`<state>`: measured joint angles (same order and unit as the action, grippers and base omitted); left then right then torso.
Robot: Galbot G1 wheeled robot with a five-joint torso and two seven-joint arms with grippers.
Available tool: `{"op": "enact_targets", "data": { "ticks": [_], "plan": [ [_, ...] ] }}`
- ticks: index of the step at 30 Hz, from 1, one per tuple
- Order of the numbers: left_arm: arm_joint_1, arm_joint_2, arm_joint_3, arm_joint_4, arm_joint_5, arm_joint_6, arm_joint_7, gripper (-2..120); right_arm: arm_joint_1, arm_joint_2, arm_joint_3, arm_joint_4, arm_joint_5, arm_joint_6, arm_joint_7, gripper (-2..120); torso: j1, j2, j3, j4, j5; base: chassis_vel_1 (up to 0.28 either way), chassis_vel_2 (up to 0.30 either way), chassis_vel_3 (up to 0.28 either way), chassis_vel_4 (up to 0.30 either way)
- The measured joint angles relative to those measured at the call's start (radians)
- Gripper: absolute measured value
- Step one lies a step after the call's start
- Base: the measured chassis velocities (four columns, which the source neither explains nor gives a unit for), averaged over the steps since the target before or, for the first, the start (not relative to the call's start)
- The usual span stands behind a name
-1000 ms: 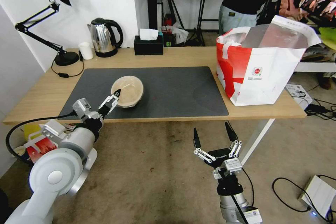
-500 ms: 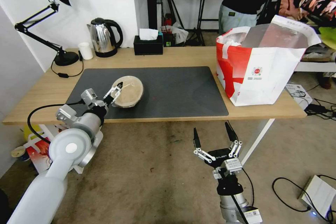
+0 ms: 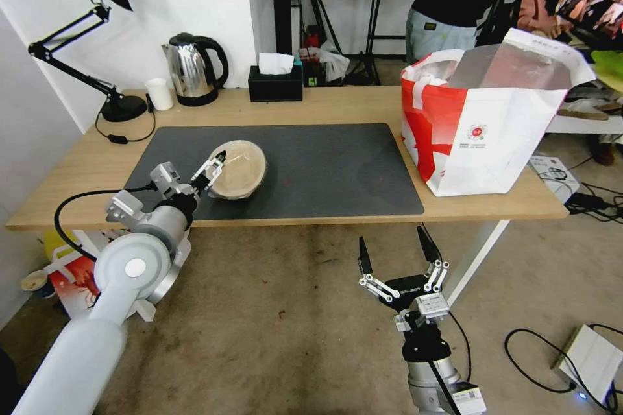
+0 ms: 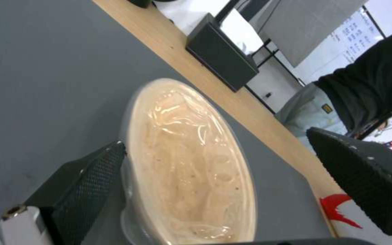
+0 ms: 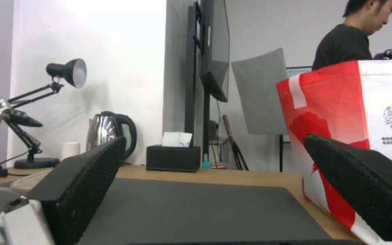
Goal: Pick up the trash from the table and place it into the takeout bag.
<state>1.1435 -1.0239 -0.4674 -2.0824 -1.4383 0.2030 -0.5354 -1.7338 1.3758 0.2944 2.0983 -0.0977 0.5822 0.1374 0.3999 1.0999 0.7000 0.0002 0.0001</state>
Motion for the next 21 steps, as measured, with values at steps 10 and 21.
{"op": "enact_targets", "data": {
  "ticks": [10,21],
  "plan": [
    [0.021,-0.012,-0.013,-0.018,0.013,-0.003,-0.005,100,0.0,0.0,0.0,0.0,0.0,0.0,0.0,100,0.0,0.0,0.0,-0.0001,-0.0001,0.0,0.0,0.0,0.0],
    [0.045,-0.015,-0.044,-0.048,0.015,-0.007,-0.014,100,0.0,0.0,0.0,0.0,0.0,0.0,0.0,100,0.0,0.0,0.0,-0.0001,0.0,0.0,0.0,0.0,0.0]
  ]
}}
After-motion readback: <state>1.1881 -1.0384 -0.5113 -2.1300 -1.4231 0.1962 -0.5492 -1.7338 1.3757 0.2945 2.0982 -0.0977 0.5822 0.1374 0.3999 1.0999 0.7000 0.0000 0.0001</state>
